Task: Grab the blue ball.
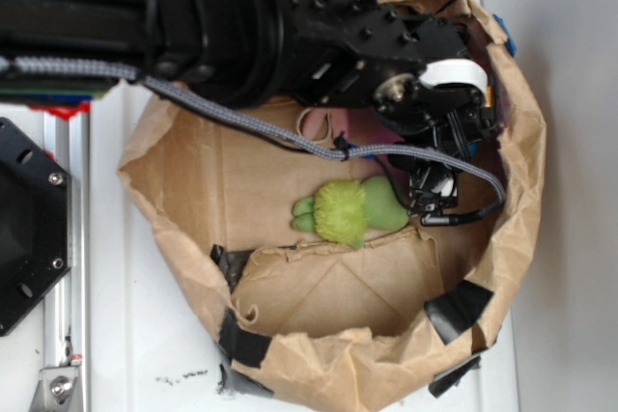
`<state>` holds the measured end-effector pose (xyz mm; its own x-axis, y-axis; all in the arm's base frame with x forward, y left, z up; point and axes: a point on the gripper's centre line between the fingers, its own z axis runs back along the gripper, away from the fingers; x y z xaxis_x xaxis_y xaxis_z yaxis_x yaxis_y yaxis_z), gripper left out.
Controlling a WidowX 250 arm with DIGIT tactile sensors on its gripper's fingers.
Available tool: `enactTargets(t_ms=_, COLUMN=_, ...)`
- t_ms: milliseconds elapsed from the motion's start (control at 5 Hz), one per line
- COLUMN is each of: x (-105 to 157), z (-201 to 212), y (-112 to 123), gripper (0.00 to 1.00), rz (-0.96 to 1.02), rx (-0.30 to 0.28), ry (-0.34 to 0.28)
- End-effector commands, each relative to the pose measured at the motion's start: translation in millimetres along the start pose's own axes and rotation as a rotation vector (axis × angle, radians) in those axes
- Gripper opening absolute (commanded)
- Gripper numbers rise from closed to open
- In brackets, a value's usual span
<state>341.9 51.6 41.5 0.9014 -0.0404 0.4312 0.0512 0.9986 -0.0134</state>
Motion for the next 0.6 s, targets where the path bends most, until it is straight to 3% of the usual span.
enactTargets(t_ms=0, x=10, z=13, y=6, gripper=0.00, rz=-0.001, rx=0.025, ry=-0.050)
enactTargets(t_ms=200, x=11, z=17, y=5, gripper=0.00, rz=0.012, rx=0.029, ry=-0.037)
enactTargets(t_ms=400, x=12, z=40, y=-14, gripper=0.00, rz=0.038, rx=0.030, ry=0.003)
